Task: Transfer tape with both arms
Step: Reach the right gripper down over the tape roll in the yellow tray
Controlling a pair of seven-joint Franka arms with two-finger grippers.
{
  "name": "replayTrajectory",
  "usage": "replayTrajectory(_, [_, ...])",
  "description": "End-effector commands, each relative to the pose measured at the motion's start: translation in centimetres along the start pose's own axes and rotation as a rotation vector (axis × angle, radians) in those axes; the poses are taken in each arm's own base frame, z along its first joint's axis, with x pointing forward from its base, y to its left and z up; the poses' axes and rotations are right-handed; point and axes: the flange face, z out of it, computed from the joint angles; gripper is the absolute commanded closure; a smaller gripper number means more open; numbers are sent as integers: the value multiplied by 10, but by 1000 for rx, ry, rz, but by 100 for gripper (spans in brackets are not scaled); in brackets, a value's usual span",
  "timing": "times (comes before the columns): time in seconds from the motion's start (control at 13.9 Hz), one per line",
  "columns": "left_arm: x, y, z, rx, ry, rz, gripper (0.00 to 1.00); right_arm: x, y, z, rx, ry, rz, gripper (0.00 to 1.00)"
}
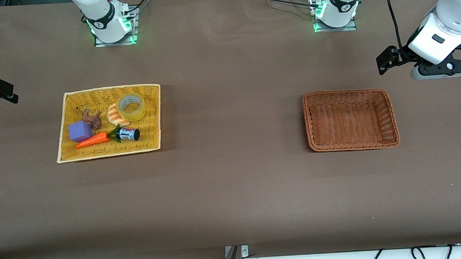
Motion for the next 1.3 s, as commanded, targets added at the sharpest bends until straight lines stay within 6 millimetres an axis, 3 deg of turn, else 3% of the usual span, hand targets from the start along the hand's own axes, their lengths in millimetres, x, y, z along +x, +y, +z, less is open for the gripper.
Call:
replayTrajectory(0.0, [-5, -1, -5, -21, 9, 19, 0, 8, 2, 18, -1, -39, -9, 0])
replayTrajectory(0.22, [-5, -1, -4, -21, 7, 19, 0, 15, -5, 31, 2, -62, -20, 0])
replayTrajectory(0.36, [-5, -1, -4, -21, 7, 19, 0, 26, -12, 52, 13, -93, -22, 0])
replayTrajectory(0.65, [-5, -1, -5, -21, 9, 19, 0, 45, -37, 124, 47, -184, -41, 0])
replayTrajectory(0.79, [-5, -1, -4, -21, 7, 19, 0, 31, -59, 152, 40, -194, -13, 0])
replayTrajectory(1.23, [-5, -1, -4, -21, 7, 19, 0, -26, -83, 245, 27, -121, 8, 0])
